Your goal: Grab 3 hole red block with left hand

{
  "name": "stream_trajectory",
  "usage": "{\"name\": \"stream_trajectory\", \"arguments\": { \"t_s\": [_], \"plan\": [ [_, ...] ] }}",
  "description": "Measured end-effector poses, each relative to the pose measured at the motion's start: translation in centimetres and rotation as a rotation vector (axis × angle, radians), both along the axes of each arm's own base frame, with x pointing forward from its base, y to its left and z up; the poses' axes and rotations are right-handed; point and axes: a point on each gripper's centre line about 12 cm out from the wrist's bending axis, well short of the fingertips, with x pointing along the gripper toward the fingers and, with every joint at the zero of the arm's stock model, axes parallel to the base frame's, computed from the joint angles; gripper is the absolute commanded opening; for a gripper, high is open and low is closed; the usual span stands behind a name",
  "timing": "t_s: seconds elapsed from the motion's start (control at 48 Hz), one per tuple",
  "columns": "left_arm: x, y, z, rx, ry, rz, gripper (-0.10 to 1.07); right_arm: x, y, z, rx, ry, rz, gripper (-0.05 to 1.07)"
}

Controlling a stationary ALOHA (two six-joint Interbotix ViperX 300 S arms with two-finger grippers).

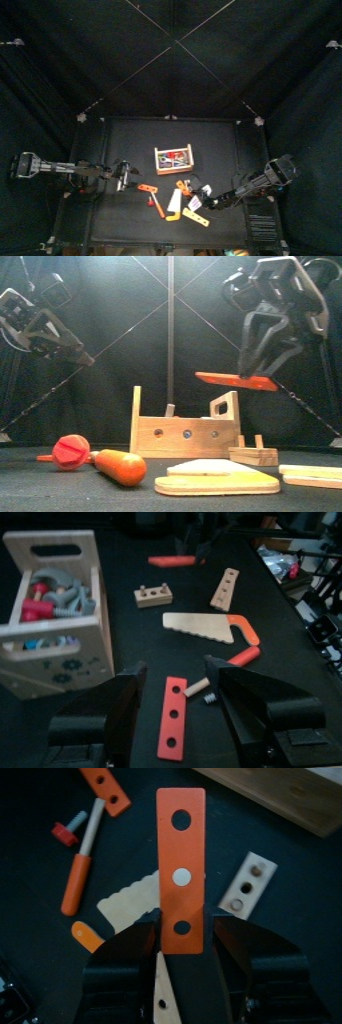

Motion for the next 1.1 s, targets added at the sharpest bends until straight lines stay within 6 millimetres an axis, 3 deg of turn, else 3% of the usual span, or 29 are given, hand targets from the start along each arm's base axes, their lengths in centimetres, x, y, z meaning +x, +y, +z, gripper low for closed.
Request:
{"name": "stream_trajectory", "arguments": {
  "t_s": [0.167,0.333,0.521,0.771,1.104],
  "plan": [
    [1.6,-0.1,1.0,0.079,-0.021,-0.037,1.03,2.3,-0.8,-0.2,-0.030,0.019,0.081,0.50],
    [3.6,-0.4,1.3,0.100,-0.016,-0.064,1.03,3.8,-1.6,-0.5,-0.083,0.064,0.151,0.49],
    [5.9,-0.7,-0.1,0.098,0.036,-0.096,1.03,5.0,-1.4,0.0,-0.147,0.084,0.247,0.49],
    [9.0,-1.9,-3.0,0.130,0.126,-0.171,1.03,5.8,-1.1,0.0,-0.179,0.097,0.298,0.49],
    [10.5,-1.8,-3.0,0.126,0.126,-0.166,1.03,5.9,-1.1,-0.8,-0.167,0.120,0.292,0.49]
  ]
}}
